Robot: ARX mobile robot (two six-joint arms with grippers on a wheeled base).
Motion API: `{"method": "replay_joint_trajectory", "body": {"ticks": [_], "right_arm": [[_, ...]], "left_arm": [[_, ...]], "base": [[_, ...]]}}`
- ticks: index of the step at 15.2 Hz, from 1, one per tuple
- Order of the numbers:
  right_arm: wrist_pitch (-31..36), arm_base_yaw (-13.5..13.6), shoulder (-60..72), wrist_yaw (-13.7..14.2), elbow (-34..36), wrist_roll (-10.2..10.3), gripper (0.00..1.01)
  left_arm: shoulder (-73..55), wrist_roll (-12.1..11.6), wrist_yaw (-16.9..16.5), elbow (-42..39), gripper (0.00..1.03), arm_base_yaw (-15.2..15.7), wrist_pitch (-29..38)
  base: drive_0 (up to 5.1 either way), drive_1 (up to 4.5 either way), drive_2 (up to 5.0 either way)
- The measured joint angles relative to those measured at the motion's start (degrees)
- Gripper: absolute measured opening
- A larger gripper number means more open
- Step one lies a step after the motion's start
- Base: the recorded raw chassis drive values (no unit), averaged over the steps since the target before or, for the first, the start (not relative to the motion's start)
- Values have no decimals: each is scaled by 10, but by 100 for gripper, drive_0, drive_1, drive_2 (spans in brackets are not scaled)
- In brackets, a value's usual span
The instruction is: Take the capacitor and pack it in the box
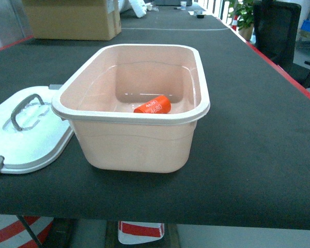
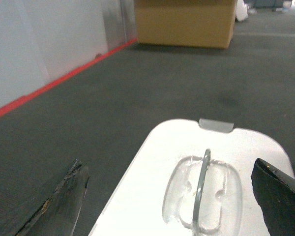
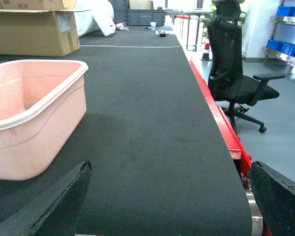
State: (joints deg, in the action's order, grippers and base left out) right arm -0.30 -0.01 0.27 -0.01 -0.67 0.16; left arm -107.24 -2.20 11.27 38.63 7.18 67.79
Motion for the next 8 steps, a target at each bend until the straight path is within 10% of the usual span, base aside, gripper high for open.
{"method": "replay_joint_trajectory", "body": {"ticks": [8], "right_arm": [[0, 0, 0, 0, 0, 0, 98]], "left_arm": [[-296, -7, -148, 258, 95, 18, -9]], "base": [[0, 0, 0]]}}
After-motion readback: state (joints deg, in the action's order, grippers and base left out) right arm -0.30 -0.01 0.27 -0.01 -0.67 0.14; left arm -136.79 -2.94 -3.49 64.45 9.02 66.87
